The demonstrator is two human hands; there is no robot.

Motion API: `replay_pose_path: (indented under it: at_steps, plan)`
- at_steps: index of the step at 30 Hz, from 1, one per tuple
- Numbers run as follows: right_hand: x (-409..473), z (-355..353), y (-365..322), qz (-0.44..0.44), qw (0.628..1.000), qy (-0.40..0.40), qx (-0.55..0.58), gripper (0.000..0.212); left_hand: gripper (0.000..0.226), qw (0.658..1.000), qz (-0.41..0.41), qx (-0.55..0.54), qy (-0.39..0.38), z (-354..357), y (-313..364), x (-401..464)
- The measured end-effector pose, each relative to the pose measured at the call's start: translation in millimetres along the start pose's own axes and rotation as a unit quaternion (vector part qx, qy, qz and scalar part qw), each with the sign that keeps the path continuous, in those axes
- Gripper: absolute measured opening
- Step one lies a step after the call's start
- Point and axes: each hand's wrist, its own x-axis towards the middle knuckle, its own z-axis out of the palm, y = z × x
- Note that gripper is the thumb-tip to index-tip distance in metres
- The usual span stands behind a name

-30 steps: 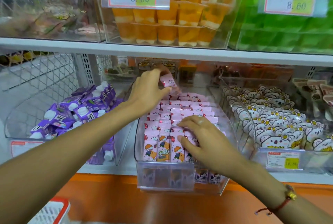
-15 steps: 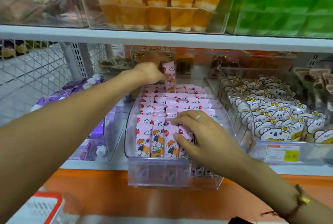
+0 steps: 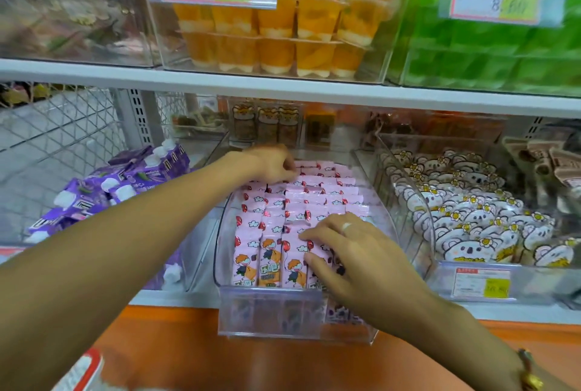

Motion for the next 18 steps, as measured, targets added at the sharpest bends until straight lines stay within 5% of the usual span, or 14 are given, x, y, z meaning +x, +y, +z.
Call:
replay_pose_path:
  at_steps: [7, 11, 15, 18]
  plan:
    - [1.2, -0.6, 1.4, 0.003, 1.000, 0.001, 0.006, 0.034, 0.017, 0.989, -0.042, -0.081, 0.112, 0.0, 5.5, -9.8]
    - [1.6, -1.3, 1.0, 0.009, 1.000, -0.007, 0.007, 0.034, 0.014, 0.922, -0.078, -0.294, 0.241, -5.3, 18.0, -25.7]
    - [3.2, -2.1, 0.7, 0.014, 1.000, 0.001, 0.011, 0.031, 0.027, 0.872, -0.129, -0.354, 0.311, -5.6, 21.8, -59.2]
    - [3.0, -2.3, -0.8, 0.015, 1.000, 0.007, 0.010, 0.032, 0.015, 0.818, -0.108, -0.421, 0.376, -6.5, 23.6, -94.1]
